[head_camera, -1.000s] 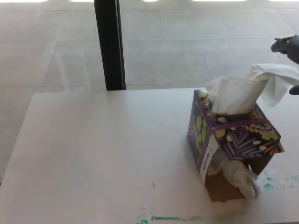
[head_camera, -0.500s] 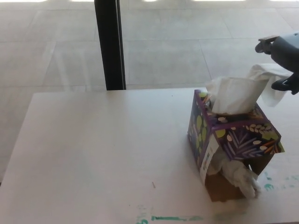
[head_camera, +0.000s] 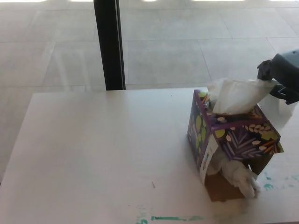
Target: The robot uses its right hand to pull out a tissue from the tissue box kept in the middle of the desk and put it on the right side
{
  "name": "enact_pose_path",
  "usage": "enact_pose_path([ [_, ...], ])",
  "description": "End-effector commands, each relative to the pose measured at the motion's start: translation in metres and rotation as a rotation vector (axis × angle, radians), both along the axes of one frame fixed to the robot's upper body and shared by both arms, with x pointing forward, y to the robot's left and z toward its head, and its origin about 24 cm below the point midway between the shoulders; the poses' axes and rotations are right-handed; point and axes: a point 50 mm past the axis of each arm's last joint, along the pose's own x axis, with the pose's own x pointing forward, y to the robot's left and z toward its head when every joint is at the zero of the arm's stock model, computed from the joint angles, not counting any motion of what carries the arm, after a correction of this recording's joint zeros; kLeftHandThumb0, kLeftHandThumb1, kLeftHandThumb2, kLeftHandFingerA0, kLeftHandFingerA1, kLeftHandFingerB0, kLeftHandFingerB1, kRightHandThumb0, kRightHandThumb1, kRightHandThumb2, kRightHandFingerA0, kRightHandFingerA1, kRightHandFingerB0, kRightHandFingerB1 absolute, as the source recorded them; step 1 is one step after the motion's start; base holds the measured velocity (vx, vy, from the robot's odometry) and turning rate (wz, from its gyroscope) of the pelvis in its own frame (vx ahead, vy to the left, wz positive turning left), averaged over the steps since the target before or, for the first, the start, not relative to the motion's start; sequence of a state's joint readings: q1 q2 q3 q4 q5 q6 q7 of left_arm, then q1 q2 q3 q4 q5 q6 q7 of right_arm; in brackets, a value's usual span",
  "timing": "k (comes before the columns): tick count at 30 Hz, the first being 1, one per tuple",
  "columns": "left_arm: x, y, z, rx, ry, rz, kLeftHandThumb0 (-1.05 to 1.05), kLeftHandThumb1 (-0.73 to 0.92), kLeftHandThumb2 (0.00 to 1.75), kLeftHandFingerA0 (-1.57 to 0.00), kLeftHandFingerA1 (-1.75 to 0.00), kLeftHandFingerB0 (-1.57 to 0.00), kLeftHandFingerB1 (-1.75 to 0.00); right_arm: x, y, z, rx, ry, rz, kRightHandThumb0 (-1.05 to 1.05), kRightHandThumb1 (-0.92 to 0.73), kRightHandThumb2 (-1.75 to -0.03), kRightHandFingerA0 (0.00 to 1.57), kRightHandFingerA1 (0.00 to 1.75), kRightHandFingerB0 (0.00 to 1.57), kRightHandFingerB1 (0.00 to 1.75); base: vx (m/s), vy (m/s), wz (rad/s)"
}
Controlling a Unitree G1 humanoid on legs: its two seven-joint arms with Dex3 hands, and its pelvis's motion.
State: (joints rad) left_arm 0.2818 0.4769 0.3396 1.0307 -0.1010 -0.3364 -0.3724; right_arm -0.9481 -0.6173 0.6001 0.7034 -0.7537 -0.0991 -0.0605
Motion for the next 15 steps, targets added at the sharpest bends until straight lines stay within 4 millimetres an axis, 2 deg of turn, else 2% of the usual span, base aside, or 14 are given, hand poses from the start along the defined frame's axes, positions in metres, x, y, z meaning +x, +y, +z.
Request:
enact_pose_path([
  [1,0.002,0.006,0.006,0.018,-0.003,-0.02,-0.88,0.92,0.7,-0.73,-1.28,-0.57,-1.23,-0.005,0.0,-0.009,0.027,-0.068,0.056,-0.2,-0.73,-0.82,0.85,1.73,0.7,1.53,0.0,0.0,0.0],
  [2,0.002,0.006,0.006,0.021,0.001,-0.02,-0.91,0.92,0.69,-0.74,-1.28,-0.57,-1.24,-0.006,0.0,-0.009,0.036,-0.07,0.058,-0.21,-0.73,-0.87,0.86,1.75,0.7,1.47,0.0,0.0,0.0],
  [3,0.002,0.006,0.006,0.024,0.002,-0.02,-0.86,0.72,1.18,-0.8,-1.11,-0.67,-1.06,-0.006,0.0,-0.009,0.031,-0.063,0.059,-0.22,-0.74,-0.81,0.84,1.75,0.67,1.48,0.0,0.0,0.0],
  [6,0.002,0.007,0.007,0.017,-0.013,-0.013,-0.85,0.72,1.18,-0.83,-1.14,-0.7,-1.08,-0.005,0.002,-0.007,0.025,-0.064,0.071,-0.23,-0.73,-0.84,0.85,1.74,0.68,1.47,0.0,0.0,0.0],
  [7,0.002,0.007,0.007,0.021,-0.008,-0.013,-0.88,0.92,0.71,-0.75,-1.3,-0.59,-1.25,-0.006,0.002,-0.007,0.023,-0.075,0.078,-0.24,-0.73,-0.84,0.87,1.73,0.72,1.41,0.0,0.0,0.0],
  [9,0.002,0.008,0.007,0.027,0.0,-0.012,-0.88,0.92,0.71,-0.75,-1.3,-0.59,-1.25,-0.007,0.002,-0.006,0.018,-0.093,0.088,-0.24,-0.73,-0.84,0.87,1.73,0.72,1.41,0.0,0.0,0.0],
  [10,0.002,0.008,0.007,0.029,-0.004,-0.022,-0.95,0.73,0.93,-0.78,-1.21,-0.63,-1.13,-0.008,0.003,-0.002,0.01,-0.113,0.105,-0.24,-0.73,-0.86,0.86,1.73,0.69,1.41,0.0,0.0,0.0],
  [11,0.0,0.008,0.007,0.034,-0.002,-0.023,-0.88,0.92,0.72,-0.73,-1.27,-0.58,-1.22,-0.009,0.004,-0.001,0.025,-0.123,0.13,-0.24,-0.7,-0.91,0.86,1.74,0.69,1.45,0.0,0.0,0.0],
  [12,0.0,0.008,0.007,0.034,-0.002,-0.023,-0.88,0.92,0.72,-0.73,-1.27,-0.58,-1.22,-0.009,0.004,-0.001,0.025,-0.124,0.131,-0.24,-0.7,-0.91,0.86,1.74,0.69,1.45,0.0,0.0,0.0],
  [13,0.0,0.008,0.007,0.043,0.001,-0.037,-0.84,0.74,1.2,-0.84,-1.12,-0.67,-1.06,-0.009,0.003,0.005,0.042,-0.125,0.139,-0.23,-0.68,-0.96,0.9,1.69,0.75,1.3,0.0,0.0,0.0],
  [15,0.0,0.008,0.007,0.042,-0.001,-0.035,-0.85,0.73,1.2,-0.84,-1.12,-0.67,-1.06,-0.009,0.002,0.008,0.051,-0.135,0.148,-0.24,-0.66,-0.98,0.91,1.68,0.78,1.27,0.0,0.0,0.0],
])
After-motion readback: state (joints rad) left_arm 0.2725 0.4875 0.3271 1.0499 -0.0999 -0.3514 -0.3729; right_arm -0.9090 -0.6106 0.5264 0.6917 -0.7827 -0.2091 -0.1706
